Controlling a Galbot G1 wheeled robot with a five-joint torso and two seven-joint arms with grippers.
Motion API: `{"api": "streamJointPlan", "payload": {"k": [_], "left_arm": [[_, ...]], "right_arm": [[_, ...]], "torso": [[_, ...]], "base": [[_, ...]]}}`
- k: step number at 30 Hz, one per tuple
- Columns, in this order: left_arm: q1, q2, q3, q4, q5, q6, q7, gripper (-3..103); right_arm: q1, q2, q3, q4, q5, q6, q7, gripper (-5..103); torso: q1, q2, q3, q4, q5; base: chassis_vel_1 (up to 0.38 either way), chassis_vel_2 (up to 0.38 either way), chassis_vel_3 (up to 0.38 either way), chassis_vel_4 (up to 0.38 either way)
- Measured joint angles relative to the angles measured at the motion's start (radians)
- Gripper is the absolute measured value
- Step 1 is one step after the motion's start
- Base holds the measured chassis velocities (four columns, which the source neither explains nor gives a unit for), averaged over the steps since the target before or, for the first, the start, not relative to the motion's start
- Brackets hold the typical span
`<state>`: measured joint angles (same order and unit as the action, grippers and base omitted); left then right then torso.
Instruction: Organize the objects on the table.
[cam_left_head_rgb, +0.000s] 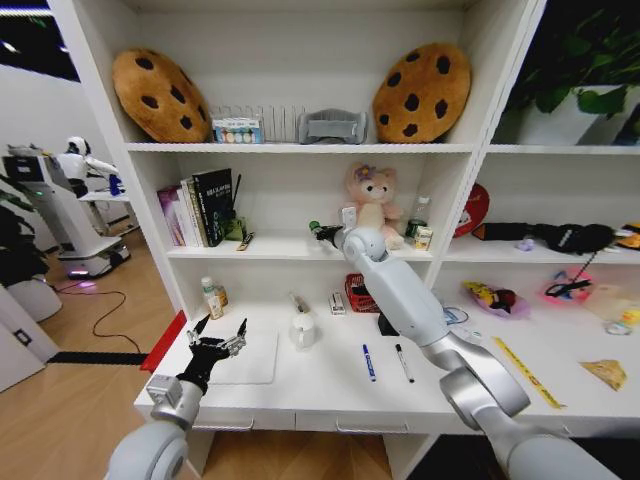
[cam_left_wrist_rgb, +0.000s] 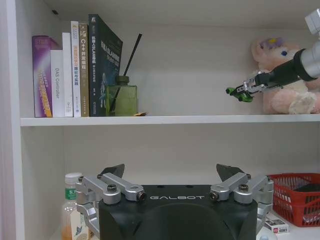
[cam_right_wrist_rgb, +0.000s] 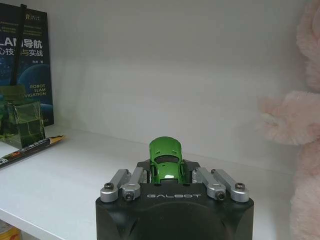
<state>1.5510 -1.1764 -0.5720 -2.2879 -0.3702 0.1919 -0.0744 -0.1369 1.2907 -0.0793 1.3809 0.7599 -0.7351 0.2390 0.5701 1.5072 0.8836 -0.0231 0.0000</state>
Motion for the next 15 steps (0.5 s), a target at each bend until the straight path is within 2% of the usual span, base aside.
{"api": "streamJointPlan", "payload": {"k": [2, 5, 6, 8, 9, 10, 12, 13, 14, 15], "left_arm": [[0.0, 0.0, 0.0, 0.0, 0.0, 0.0, 0.0, 100], [0.0, 0.0, 0.0, 0.0, 0.0, 0.0, 0.0, 100], [0.0, 0.0, 0.0, 0.0, 0.0, 0.0, 0.0, 100], [0.0, 0.0, 0.0, 0.0, 0.0, 0.0, 0.0, 100], [0.0, 0.0, 0.0, 0.0, 0.0, 0.0, 0.0, 100], [0.0, 0.0, 0.0, 0.0, 0.0, 0.0, 0.0, 100], [0.0, 0.0, 0.0, 0.0, 0.0, 0.0, 0.0, 100], [0.0, 0.0, 0.0, 0.0, 0.0, 0.0, 0.0, 100], [0.0, 0.0, 0.0, 0.0, 0.0, 0.0, 0.0, 100], [0.0, 0.0, 0.0, 0.0, 0.0, 0.0, 0.0, 100]], "right_arm": [[-0.002, -0.001, -0.003, 0.003, 0.0, 0.0, 0.002, 33], [-0.004, -0.001, -0.011, 0.009, -0.002, 0.0, 0.01, 48], [-0.004, -0.001, -0.011, 0.009, -0.002, 0.0, 0.01, 48], [-0.003, 0.0, -0.016, 0.011, -0.005, -0.001, 0.015, 59], [-0.003, 0.0, -0.016, 0.011, -0.005, -0.001, 0.015, 59], [-0.003, 0.0, -0.019, 0.013, -0.007, -0.002, 0.016, 65], [-0.003, -0.002, -0.021, 0.015, -0.009, -0.002, 0.015, 65], [-0.003, -0.005, -0.023, 0.02, -0.01, -0.002, 0.015, 70], [-0.006, -0.017, -0.029, 0.047, -0.009, -0.002, 0.027, 81], [-0.006, -0.017, -0.029, 0.047, -0.009, -0.002, 0.027, 81]], "torso": [[0.0, 0.0, 0.0, -0.0001, 0.0], [0.0, 0.0, 0.0, -0.0001, 0.0], [0.0, 0.0, 0.0, -0.0001, 0.0], [0.0, 0.0, 0.0, 0.0, 0.0], [0.0, 0.0, 0.0, 0.0, 0.0], [0.0, 0.0, 0.0, 0.0, 0.0], [0.0, 0.0, 0.0, 0.0, 0.0], [0.0, 0.0, 0.0, 0.0, 0.0], [0.0, 0.0, 0.0, 0.0, 0.0], [0.0, 0.0, 0.0, 0.0, 0.0]], "base": [[0.0, 0.0, 0.0, 0.0], [0.0, 0.0, 0.0, 0.0], [0.0, 0.0, 0.0, 0.0], [0.0, 0.0, 0.0, 0.0], [0.0, 0.0, 0.0, 0.0], [0.0, 0.0, 0.0, 0.0], [0.0, 0.0, 0.0, 0.0], [0.0, 0.0, 0.0, 0.0], [0.0, 0.0, 0.0, 0.0], [0.0, 0.0, 0.0, 0.0]]}}
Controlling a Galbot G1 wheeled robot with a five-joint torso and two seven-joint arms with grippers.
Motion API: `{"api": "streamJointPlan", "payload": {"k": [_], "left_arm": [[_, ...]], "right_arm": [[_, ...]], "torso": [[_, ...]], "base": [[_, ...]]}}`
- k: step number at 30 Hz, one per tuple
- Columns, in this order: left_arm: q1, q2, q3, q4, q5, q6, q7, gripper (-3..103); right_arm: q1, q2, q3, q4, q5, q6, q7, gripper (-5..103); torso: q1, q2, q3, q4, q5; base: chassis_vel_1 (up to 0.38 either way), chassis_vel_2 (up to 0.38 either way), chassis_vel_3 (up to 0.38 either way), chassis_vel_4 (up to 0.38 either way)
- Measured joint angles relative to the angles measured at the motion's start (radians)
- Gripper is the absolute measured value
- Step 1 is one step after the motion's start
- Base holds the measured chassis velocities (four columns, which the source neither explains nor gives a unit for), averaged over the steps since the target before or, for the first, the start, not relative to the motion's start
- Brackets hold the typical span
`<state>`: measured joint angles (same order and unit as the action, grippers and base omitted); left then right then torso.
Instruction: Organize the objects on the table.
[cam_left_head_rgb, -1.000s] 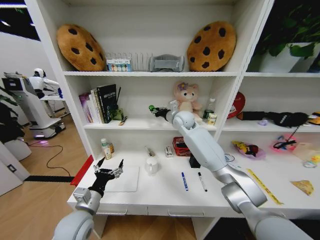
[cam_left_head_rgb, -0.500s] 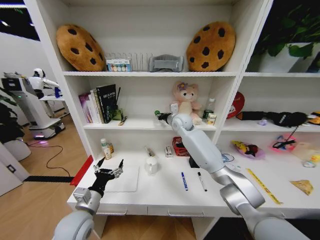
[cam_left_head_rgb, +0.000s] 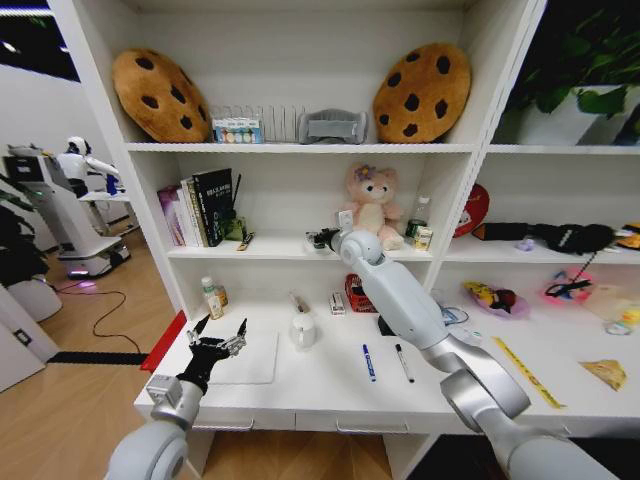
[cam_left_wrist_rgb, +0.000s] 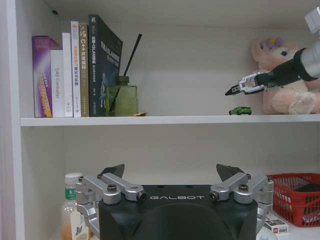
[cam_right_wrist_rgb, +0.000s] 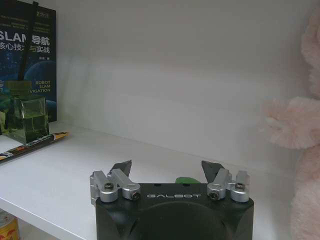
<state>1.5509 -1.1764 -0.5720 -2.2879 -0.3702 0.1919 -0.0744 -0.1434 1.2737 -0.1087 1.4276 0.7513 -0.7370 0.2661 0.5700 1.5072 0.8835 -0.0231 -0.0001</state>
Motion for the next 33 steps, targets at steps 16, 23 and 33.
{"api": "streamJointPlan", "payload": {"k": [16, 23, 33], "left_arm": [[0.0, 0.0, 0.0, 0.0, 0.0, 0.0, 0.001, 100], [0.0, 0.0, 0.0, 0.0, 0.0, 0.0, 0.001, 100], [0.0, 0.0, 0.0, 0.0, 0.0, 0.0, 0.0, 100]], "right_arm": [[-0.509, -0.427, 0.169, 0.779, 0.295, 0.0, 0.33, 100], [-0.919, -0.409, 0.312, 0.861, 0.197, 0.048, 0.405, 100], [-1.015, -0.14, 0.306, 0.558, -0.056, 0.199, 0.435, 100]], "torso": [[0.0, 0.0, 0.0, 0.0, 0.0002], [0.0, 0.0, 0.0, -0.0004, 0.0002], [0.0, 0.0, 0.0, 0.0, 0.0001]], "base": [[0.0, 0.0, 0.0, 0.0], [0.0, 0.0, 0.0, 0.0], [0.0, 0.0, 0.0, 0.0]]}}
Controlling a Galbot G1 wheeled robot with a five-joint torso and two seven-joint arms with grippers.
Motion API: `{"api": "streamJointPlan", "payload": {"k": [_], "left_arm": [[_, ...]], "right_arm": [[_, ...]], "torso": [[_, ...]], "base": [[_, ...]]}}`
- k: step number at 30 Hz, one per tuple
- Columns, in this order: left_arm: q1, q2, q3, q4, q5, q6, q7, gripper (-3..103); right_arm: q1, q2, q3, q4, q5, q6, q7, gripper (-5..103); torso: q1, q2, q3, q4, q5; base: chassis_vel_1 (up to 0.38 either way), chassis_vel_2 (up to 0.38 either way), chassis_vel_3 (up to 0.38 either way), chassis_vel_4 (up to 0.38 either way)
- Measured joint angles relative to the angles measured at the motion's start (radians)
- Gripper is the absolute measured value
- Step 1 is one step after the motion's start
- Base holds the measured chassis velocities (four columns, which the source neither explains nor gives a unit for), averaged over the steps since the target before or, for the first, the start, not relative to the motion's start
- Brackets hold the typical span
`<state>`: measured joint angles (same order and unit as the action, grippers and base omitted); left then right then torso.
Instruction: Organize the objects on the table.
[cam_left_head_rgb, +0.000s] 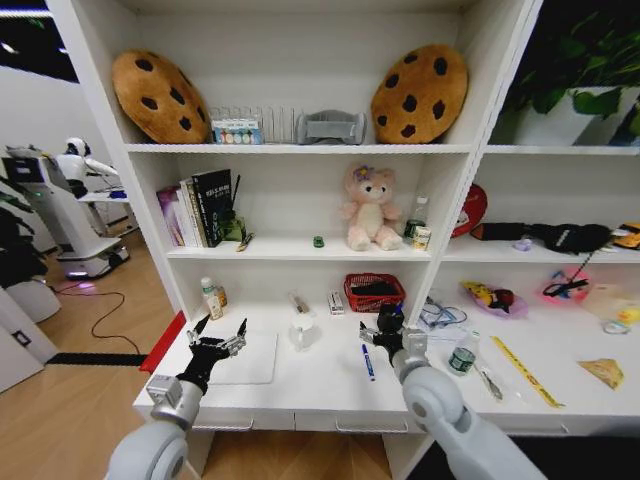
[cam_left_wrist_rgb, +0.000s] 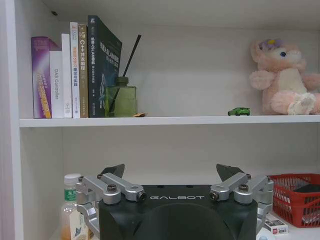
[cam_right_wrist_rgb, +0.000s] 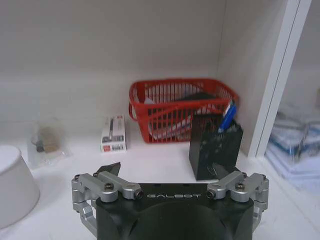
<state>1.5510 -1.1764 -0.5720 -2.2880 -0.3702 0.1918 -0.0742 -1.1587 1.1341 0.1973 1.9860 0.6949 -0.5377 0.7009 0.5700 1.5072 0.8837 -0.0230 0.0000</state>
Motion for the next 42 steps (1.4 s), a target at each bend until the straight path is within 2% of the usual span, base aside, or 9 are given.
{"api": "streamJointPlan", "payload": {"k": [2, 6, 9, 14, 19, 23, 28, 34, 42], "left_arm": [[0.0, 0.0, 0.0, 0.0, 0.0, 0.0, 0.0, 100], [0.0, 0.0, 0.0, 0.0, 0.0, 0.0, 0.0, 100], [0.0, 0.0, 0.0, 0.0, 0.0, 0.0, 0.0, 100], [0.0, 0.0, 0.0, 0.0, 0.0, 0.0, 0.0, 100], [0.0, 0.0, 0.0, 0.0, 0.0, 0.0, 0.0, 100], [0.0, 0.0, 0.0, 0.0, 0.0, 0.0, 0.0, 100], [0.0, 0.0, 0.0, 0.0, 0.0, 0.0, 0.0, 100], [0.0, 0.0, 0.0, 0.0, 0.0, 0.0, 0.0, 100], [0.0, 0.0, 0.0, 0.0, 0.0, 0.0, 0.0, 100]], "right_arm": [[0.0, 0.064, -0.007, -0.058, -0.01, 0.01, 0.013, 100], [-0.005, 0.111, -0.006, -0.11, -0.03, 0.018, 0.013, 100], [-0.006, 0.118, -0.001, -0.132, -0.059, 0.024, 0.005, 100], [-0.001, 0.118, 0.007, -0.156, -0.068, 0.025, -0.012, 100], [-0.006, 0.118, 0.014, -0.185, -0.098, 0.04, -0.096, 100], [-0.009, 0.117, 0.014, -0.187, -0.1, 0.032, -0.117, 101], [-0.01, 0.097, 0.02, -0.187, -0.091, 0.001, -0.133, 89], [-0.006, 0.065, 0.027, -0.186, -0.078, -0.017, -0.152, 91], [0.008, 0.032, 0.034, -0.204, -0.081, 0.001, -0.262, 90]], "torso": [[0.0, 0.0, 0.0, 0.0001, -0.0001], [0.0, 0.0, 0.0, -0.0001, -0.0002], [0.0, 0.0, 0.0, -0.0001, -0.0003], [0.0, 0.0, 0.0, -0.0002, -0.0002], [0.0, 0.0, 0.0, -0.0001, 0.0], [0.0, 0.0, 0.0, -0.0002, 0.0], [0.0, 0.0, 0.0, -0.0002, -0.0001], [0.0, 0.0, 0.0, -0.0002, 0.0], [0.0, 0.0, 0.0, -0.0001, 0.0]], "base": [[0.0, 0.0, 0.0, 0.0], [0.0, 0.0, 0.0, 0.0], [0.0, 0.0, 0.0, 0.0], [0.0, 0.0, 0.0, 0.0], [0.0, 0.0, 0.0, 0.0], [0.0, 0.0, 0.0, 0.0], [0.0, 0.0, 0.0, 0.0], [0.0, 0.0, 0.0, 0.0], [0.0, 0.0, 0.0, 0.0]]}}
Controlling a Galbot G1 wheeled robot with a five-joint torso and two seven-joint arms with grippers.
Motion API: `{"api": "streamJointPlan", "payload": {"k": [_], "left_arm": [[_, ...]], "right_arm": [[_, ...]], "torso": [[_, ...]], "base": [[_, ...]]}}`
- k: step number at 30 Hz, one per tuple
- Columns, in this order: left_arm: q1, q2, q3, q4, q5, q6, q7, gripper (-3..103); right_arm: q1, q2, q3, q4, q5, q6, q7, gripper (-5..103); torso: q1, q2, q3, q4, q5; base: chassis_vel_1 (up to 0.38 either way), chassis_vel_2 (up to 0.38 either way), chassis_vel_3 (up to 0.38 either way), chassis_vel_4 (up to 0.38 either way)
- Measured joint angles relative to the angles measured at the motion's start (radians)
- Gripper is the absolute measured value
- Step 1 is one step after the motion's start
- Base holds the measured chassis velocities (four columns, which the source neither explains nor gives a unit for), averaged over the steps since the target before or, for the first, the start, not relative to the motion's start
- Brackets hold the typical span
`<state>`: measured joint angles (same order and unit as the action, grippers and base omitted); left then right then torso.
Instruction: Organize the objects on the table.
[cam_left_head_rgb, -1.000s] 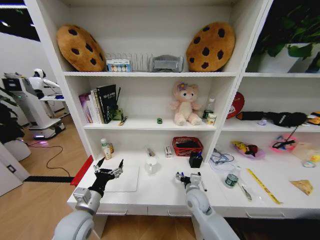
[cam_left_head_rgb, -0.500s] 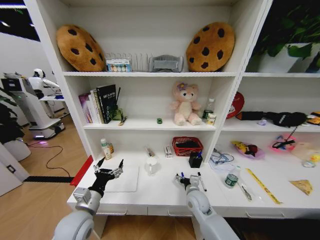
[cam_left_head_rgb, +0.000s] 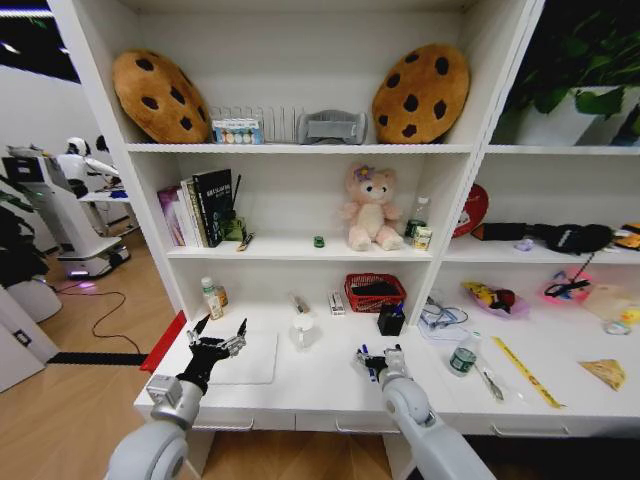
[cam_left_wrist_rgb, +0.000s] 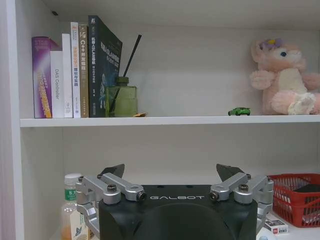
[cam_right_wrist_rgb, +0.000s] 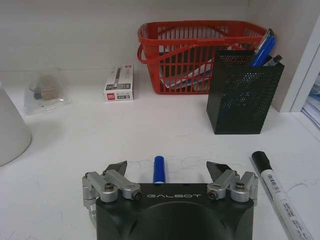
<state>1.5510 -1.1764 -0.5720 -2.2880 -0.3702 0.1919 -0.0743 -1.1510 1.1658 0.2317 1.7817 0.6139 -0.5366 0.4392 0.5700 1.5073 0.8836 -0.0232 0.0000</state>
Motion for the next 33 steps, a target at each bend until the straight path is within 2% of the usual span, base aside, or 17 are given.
{"api": "streamJointPlan", "payload": {"k": [2, 8, 16, 18, 20, 33], "left_arm": [[0.0, 0.0, 0.0, 0.0, 0.0, 0.0, 0.0, 100], [0.0, 0.0, 0.0, 0.0, 0.0, 0.0, 0.0, 100], [0.0, 0.0, 0.0, 0.0, 0.0, 0.0, 0.0, 100], [0.0, 0.0, 0.0, 0.0, 0.0, 0.0, 0.0, 100], [0.0, 0.0, 0.0, 0.0, 0.0, 0.0, 0.0, 100], [0.0, 0.0, 0.0, 0.0, 0.0, 0.0, 0.0, 100]], "right_arm": [[0.002, -0.007, 0.002, -0.009, -0.002, 0.007, -0.03, 90], [0.007, -0.002, 0.005, -0.024, 0.004, 0.007, -0.032, 90], [0.024, -0.002, 0.008, -0.052, 0.018, 0.007, -0.022, 83], [0.03, -0.009, 0.008, -0.059, 0.02, 0.008, -0.026, 75], [0.032, -0.012, 0.007, -0.061, 0.021, 0.008, -0.026, 73], [0.045, -0.013, -0.01, -0.079, 0.02, 0.001, -0.049, 68]], "torso": [[0.0, 0.0, 0.0, -0.0001, 0.0], [0.0, 0.0, 0.0, 0.0, 0.0], [0.0, 0.0, 0.0, 0.0, 0.0], [0.0, 0.0, 0.0, 0.0, 0.0], [0.0, 0.0, 0.0, -0.0001, 0.0], [0.0, 0.0, 0.0, 0.0, 0.0]], "base": [[0.0, 0.0, 0.0, 0.0], [0.0, 0.0, 0.0, 0.0], [0.0, 0.0, 0.0, 0.0], [0.0, 0.0, 0.0, 0.0], [0.0, 0.0, 0.0, 0.0], [0.0, 0.0, 0.0, 0.0]]}}
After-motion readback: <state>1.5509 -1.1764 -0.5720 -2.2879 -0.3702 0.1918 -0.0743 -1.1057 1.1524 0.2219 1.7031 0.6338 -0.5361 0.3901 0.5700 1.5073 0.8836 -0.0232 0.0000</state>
